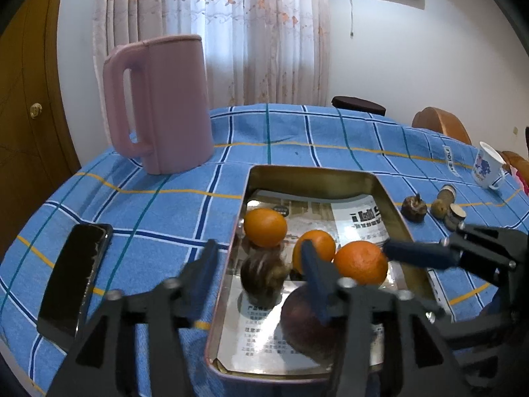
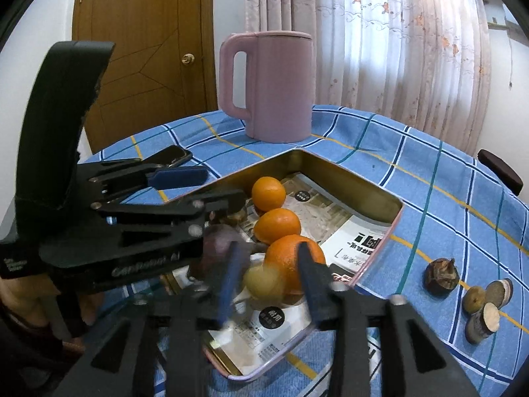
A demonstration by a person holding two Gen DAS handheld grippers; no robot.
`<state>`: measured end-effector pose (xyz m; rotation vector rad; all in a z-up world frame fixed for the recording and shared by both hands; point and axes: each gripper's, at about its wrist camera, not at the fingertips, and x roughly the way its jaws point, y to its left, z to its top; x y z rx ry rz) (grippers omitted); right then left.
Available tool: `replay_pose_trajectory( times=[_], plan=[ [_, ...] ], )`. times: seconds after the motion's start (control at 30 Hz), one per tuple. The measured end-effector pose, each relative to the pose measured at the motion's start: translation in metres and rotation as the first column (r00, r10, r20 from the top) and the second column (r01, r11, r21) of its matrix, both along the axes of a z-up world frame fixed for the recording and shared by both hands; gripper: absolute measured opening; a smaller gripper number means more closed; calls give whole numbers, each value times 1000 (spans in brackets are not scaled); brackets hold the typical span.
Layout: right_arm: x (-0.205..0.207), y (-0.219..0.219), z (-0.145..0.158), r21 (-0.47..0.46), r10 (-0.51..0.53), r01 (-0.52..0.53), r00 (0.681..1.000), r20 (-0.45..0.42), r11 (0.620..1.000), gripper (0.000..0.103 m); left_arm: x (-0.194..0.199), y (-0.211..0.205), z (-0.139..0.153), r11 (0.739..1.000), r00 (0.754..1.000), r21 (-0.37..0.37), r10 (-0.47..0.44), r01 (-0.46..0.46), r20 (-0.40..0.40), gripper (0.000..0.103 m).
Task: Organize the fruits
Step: 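Open the left gripper to drop the bulb fruit while the right drops its fruit, then grasp another brown bulb fruit with the left gripper while the right grasps a white-topped jar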
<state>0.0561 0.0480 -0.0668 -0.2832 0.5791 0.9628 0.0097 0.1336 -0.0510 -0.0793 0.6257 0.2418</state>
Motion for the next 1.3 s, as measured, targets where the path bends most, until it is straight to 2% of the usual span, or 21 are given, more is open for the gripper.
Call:
replay_pose_trajectory(
  times=[0.17,0.3,0.4,0.57,0.67,0.73,0.8,0.9,1.0,1.17,1.3],
  plan=[
    [1,-10,2,34,-21,21,1000,-2,999,56,-5,-4,9,1000,1000,19,15,-16,24,76],
    [-1,-22,6,45,-44,43,999,17,998,56,-8,-9,16,999,998,25,24,-25,51,95],
    [0,-38,10,52,-72,70,997,31,996,56,-7,-22,23,1000,997,27,4,-6,73,96],
    [18,-84,21,62,-196,193,980,39,979,56,1,-48,32,998,994,21,-62,60,88,96],
    [36,-119,20,37,-332,330,943,41,943,56,7,-65,35,995,991,28,-98,96,94,98],
    [53,-143,15,19,-431,431,902,17,902,56,13,-78,36,992,988,31,-125,122,93,98],
    [67,-154,8,-10,-473,473,881,-18,881,56,20,-89,35,989,985,31,-150,148,86,98],
    [86,-160,-3,-56,-490,487,868,-81,872,56,33,-108,30,982,981,32,-186,184,63,98],
    [93,-153,-9,-88,-473,465,876,-99,881,55,42,-120,26,978,978,33,-206,205,38,98],
    [105,-141,-22,-148,-466,448,876,-125,881,38,51,-133,22,975,975,38,-220,219,17,98],
    [104,-149,-24,-117,-459,445,875,-156,888,36,62,-144,20,972,973,42,-230,230,-3,98]
  ],
)
